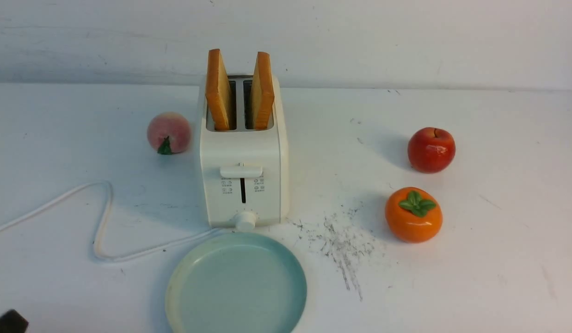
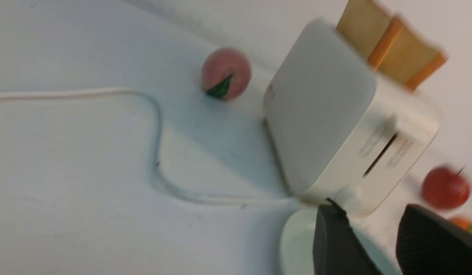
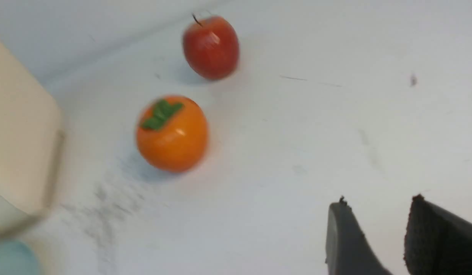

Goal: Take toasted bread from bread machine on white table place on plate.
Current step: 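Reach for a toast slice standing in the toaster with the left gripper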

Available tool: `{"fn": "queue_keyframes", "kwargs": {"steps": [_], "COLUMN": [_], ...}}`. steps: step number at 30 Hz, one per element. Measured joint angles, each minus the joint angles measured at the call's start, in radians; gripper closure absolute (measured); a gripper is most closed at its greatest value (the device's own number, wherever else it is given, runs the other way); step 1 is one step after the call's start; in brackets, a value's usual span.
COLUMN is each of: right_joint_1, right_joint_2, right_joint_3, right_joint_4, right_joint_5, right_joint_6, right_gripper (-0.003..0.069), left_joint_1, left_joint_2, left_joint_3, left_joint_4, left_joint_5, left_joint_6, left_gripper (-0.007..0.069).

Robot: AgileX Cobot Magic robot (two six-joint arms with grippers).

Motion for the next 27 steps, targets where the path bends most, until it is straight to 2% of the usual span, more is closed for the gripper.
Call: {"fn": "queue_keyframes", "kwargs": {"steps": [4,9,12,15,16,20,23,25,26,27], "right_joint_1": [-0.001,-0.003,-0.003,-0.003,-0.003,-0.003,0.003,0.019,0.018,0.026], "right_joint_2": [0.0,0.0,0.0,0.0,0.0,0.0,0.0,0.008,0.01,0.042], "right_joint_3": [0.0,0.0,0.0,0.0,0.0,0.0,-0.035,-0.166,-0.179,-0.283], "right_joint_4": [0.206,0.25,0.249,0.249,0.25,0.253,0.204,0.085,0.085,0.018], "right_joint_5": [-0.126,-0.217,-0.228,-0.248,-0.256,-0.356,-0.371,-0.299,-0.289,-0.207], "right_joint_6": [0.11,0.111,0.071,0.061,0.061,0.061,0.061,0.061,0.061,0.06], "right_gripper": [0.0419,0.0419,0.0419,0.0419,0.0419,0.0419,0.0419,0.0419,0.0419,0.0419], "left_joint_1": [0.0,0.0,0.0,0.0,0.0,0.0,0.0,0.0,0.0,0.0], "left_joint_2": [0.0,0.0,0.0,0.0,0.0,0.0,0.005,0.076,0.076,0.15], "left_joint_3": [0.0,0.0,0.0,-0.006,-0.013,-0.131,-0.239,-0.371,-0.395,-0.466], "left_joint_4": [-0.224,-0.451,-0.511,-0.525,-0.525,-0.48,-0.425,-0.358,-0.353,-0.316], "left_joint_5": [-0.139,-0.268,-0.337,-0.348,-0.338,-0.276,-0.202,-0.066,-0.053,0.035], "left_joint_6": [-0.002,-0.002,-0.002,-0.002,-0.002,0.012,0.061,0.151,0.166,0.209], "left_gripper": [0.0386,0.0413,0.0497,0.062,0.0637,0.0638,0.0638,0.0638,0.0638,0.0638]}}
